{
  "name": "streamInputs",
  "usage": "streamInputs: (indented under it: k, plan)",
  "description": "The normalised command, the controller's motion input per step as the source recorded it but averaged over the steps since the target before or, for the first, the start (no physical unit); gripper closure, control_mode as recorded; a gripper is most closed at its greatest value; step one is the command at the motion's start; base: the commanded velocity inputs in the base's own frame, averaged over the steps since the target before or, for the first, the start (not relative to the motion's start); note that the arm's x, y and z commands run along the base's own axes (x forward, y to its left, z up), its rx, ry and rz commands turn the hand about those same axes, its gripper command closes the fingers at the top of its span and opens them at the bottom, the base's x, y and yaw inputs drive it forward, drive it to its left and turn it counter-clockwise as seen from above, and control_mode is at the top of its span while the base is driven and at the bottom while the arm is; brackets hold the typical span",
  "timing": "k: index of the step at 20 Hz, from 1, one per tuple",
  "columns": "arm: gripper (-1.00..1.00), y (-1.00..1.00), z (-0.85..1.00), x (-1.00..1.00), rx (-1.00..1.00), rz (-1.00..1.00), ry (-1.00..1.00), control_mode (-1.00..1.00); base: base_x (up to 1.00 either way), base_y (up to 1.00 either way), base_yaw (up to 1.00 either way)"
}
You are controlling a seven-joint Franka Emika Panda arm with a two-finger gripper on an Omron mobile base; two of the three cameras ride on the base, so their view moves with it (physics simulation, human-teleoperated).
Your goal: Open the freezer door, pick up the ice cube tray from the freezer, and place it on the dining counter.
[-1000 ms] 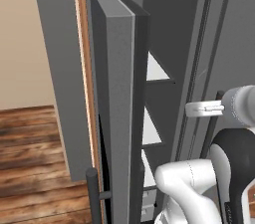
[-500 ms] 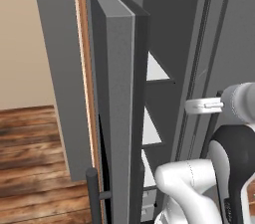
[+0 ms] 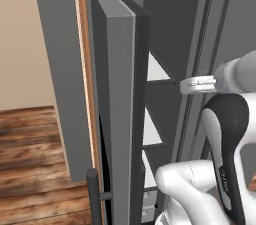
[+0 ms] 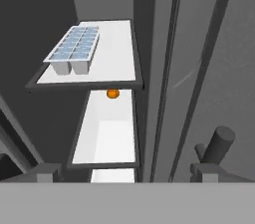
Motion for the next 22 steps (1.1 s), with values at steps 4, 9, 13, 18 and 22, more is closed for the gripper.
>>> streamInputs:
  k: [4,9,13,18,22]
  plan:
    - [-1.0,0.0,0.03,0.13,-0.01,0.13,-0.03,-1.0,0.0,0.0,0.0]
    - [-1.0,0.06,0.0,0.0,-0.13,0.32,-0.16,-1.0,0.0,0.0,0.0]
    - [-1.0,0.29,0.0,0.0,-0.26,0.36,-0.17,-1.0,0.0,0.0,0.0]
    - [-1.0,0.48,0.0,0.0,-0.36,0.22,-0.12,-1.0,0.0,0.0,0.0]
    - [-1.0,0.38,0.0,0.0,-0.37,0.1,0.0,-1.0,0.0,0.0,0.0]
